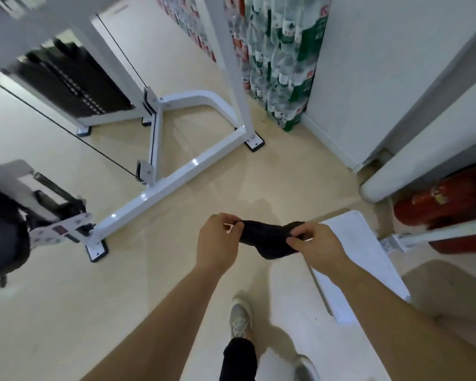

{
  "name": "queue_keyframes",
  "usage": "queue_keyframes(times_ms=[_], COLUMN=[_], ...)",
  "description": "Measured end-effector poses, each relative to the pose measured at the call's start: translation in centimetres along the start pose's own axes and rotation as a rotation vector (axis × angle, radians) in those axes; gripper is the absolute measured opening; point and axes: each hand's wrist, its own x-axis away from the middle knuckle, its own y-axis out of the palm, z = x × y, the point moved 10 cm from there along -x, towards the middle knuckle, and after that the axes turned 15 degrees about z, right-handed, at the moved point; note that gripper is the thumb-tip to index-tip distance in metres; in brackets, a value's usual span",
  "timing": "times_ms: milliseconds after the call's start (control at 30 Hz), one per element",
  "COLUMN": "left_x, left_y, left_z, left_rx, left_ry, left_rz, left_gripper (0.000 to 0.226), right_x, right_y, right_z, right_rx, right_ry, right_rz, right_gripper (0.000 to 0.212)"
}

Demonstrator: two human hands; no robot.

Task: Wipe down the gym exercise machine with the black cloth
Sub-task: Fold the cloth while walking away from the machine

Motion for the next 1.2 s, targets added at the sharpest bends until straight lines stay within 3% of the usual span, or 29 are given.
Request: queue_keyframes(times_ms=[167, 333, 567, 700, 867, 1000, 1100, 1200], left_x=[10.4, 18.6, 26.4, 30.6, 34.5, 37.4, 39.9, 41.8], left_y=[-9.6, -19.8, -32.5, -39.7, -47.3, -52.6, -56.9, -60.9], left_z=[1.4, 2.4, -0.6, -5.1, -10.5, -14.3, -16.9, -19.7], left_rx=[0.056, 0.181, 0.454, 0.577, 0.691, 0.743, 0.689, 0.639], left_ry=[-0.073, -0.137, -0.208, -0.315, -0.398, -0.463, -0.518, -0.548], left_rz=[0.080, 0.146, 0.147, 0.211, 0.313, 0.509, 0.723, 0.859], left_gripper=[0.013, 0.014, 0.012, 0.010, 0.017, 0.026, 0.020, 0.014], right_x=[10.7, 22.0, 35.4, 42.1, 50.8, 57.7, 63.2, 67.9], right_y=[-4.7, -5.9, 0.0, 5.4, 12.0, 17.4, 21.1, 25.0], right_z=[-2.7, -7.0, -15.2, -18.7, -23.8, -26.8, -28.6, -29.6], right_rx=[0.086, 0.141, 0.081, 0.176, 0.235, 0.245, 0.231, 0.245], right_ry=[-0.110, -0.185, -0.402, -0.499, -0.654, -0.724, -0.751, -0.779], right_rz=[-0.018, -0.124, -0.254, -0.291, -0.444, -0.745, -0.937, -1.042], right_gripper=[0.011, 0.033, 0.020, 0.047, 0.029, 0.003, 0.004, 0.020])
